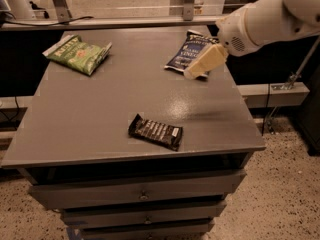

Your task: Move blue chip bag near green jalapeno chip bag

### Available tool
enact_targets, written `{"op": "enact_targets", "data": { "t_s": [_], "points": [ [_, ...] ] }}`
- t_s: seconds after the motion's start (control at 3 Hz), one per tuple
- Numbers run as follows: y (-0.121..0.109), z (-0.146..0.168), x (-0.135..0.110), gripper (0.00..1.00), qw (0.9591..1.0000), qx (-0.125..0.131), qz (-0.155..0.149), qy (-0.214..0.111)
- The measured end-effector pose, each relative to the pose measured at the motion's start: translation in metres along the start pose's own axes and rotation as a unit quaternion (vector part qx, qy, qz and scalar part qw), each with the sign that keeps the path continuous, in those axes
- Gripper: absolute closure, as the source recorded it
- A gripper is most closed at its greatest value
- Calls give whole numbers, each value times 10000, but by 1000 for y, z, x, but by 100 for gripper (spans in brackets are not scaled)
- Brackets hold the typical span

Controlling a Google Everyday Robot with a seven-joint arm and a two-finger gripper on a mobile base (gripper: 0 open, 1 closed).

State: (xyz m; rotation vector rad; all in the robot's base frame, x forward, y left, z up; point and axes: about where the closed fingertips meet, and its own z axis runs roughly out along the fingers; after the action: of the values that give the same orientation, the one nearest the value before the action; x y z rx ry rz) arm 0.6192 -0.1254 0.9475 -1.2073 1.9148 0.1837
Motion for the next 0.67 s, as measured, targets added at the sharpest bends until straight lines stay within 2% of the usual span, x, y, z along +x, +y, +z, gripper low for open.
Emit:
{"op": "enact_targets", "data": {
  "t_s": [0.33, 0.67],
  "points": [
    [-22, 48, -6, 0, 9984, 71, 471, -291],
    [-45, 78, 13, 0, 9957, 246, 853, -261]
  ]
}}
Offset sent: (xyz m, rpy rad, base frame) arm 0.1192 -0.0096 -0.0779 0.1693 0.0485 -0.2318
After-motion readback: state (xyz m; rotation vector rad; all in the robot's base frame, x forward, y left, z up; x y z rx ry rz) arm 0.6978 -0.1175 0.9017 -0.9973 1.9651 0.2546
